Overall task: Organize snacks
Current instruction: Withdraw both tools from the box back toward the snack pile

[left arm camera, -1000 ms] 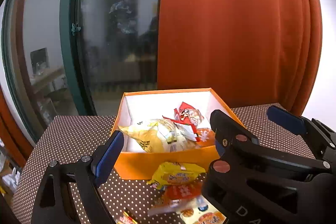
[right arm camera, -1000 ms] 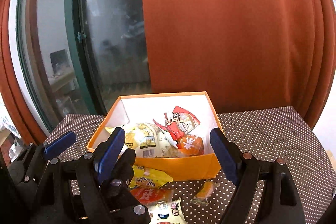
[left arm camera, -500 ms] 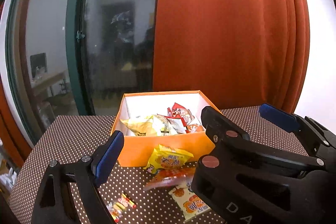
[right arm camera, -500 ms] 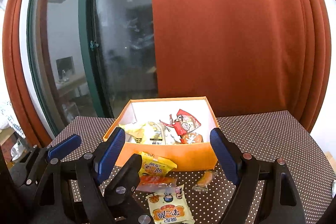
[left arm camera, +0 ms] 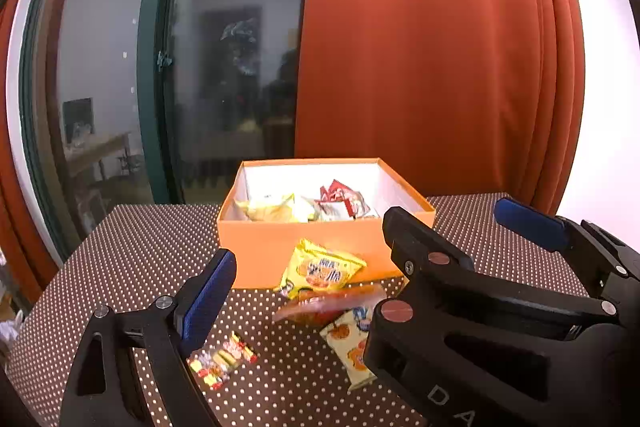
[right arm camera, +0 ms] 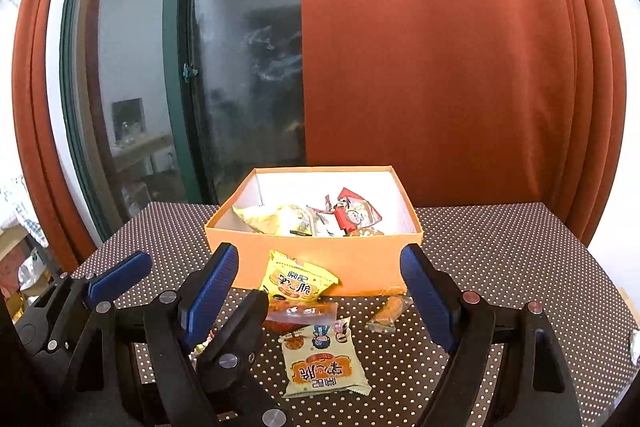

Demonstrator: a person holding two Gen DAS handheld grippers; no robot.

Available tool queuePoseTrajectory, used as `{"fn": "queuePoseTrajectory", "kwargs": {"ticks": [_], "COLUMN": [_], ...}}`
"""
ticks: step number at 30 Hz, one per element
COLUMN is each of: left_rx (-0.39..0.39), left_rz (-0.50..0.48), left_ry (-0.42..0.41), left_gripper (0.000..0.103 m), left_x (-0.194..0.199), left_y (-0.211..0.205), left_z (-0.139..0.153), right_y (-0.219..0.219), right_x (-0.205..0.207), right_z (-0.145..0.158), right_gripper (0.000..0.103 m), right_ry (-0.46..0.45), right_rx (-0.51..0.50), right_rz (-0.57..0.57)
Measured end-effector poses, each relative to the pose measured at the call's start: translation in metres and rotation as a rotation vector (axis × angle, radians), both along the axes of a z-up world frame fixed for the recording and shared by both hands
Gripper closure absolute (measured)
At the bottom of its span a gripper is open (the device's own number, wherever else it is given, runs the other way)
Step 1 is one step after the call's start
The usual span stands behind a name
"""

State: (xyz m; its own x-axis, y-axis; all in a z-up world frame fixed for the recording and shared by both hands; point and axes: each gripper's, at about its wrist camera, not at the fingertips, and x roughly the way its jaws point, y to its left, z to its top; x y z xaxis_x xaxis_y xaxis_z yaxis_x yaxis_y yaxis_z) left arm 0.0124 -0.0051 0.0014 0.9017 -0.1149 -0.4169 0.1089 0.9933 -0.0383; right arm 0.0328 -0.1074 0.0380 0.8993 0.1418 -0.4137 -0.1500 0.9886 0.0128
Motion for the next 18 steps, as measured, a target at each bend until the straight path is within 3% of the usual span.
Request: {"fn": "queuePoseTrajectory", "kwargs": {"ticks": [9,18], "left_rx": [0.016,0.009], "left_rz": [0.028,0.039], "left_ry": [0.014,0.102], "left_gripper": [0.013,0.016], "left_x": [-0.006,0.014], "left_y": [0.001,0.003], "left_z": [-0.026,-0.063], "right_y": [0.000,0.000], "right_x": [-0.004,0.013], "right_z": [-0.029,-0.063], "right_gripper": [0.018,0.018], "right_ry": [0.017,0.099], "right_rx": [0.016,0.009], "right_rz": [0.012,0.010]}}
